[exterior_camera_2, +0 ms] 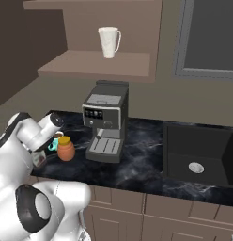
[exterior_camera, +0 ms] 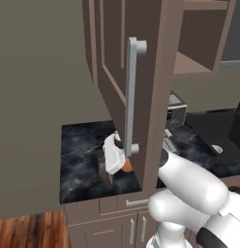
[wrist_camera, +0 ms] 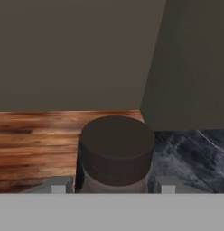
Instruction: Pick the syrup bottle and honey bottle from the cabinet and place them next to the mug.
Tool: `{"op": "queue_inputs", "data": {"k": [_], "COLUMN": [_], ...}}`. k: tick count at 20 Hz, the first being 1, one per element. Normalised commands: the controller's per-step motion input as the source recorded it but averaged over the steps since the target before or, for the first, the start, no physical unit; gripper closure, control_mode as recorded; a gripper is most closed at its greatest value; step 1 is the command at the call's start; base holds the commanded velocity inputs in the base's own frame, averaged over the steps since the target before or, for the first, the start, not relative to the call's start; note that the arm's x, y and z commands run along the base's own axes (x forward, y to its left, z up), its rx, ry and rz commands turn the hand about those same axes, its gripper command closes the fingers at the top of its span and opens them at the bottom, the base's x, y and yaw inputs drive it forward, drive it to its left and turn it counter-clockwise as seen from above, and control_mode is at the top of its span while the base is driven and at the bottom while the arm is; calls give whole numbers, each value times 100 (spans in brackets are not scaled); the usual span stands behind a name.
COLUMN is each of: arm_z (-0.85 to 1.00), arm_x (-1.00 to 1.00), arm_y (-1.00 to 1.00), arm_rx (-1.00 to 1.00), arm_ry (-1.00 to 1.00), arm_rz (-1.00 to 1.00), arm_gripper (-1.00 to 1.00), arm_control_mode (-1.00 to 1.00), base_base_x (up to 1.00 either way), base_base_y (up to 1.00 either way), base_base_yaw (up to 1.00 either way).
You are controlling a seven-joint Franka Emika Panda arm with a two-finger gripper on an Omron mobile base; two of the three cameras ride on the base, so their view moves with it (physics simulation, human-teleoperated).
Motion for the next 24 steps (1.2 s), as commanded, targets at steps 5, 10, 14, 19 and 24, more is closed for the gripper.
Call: {"op": "queue_inputs", "data": {"k": [5,10,14,19,24], "arm_z": [0,0,-2,-4,-9], "arm_x": [30,34,31,26,13], "arm_y": [11,8,0,0,0], "arm_rx": [0,0,0,0,0], "arm_ry": [0,0,0,0,0], "arm_rz": [0,0,0,0,0], "arm_gripper": [100,100,100,100,100], "arm_control_mode": [-100,-100,-100,-100,-100], "base_base_x": [0,0,0,0,0], "base_base_y": [0,0,0,0,0], "base_base_yaw": [0,0,0,0,0]}}
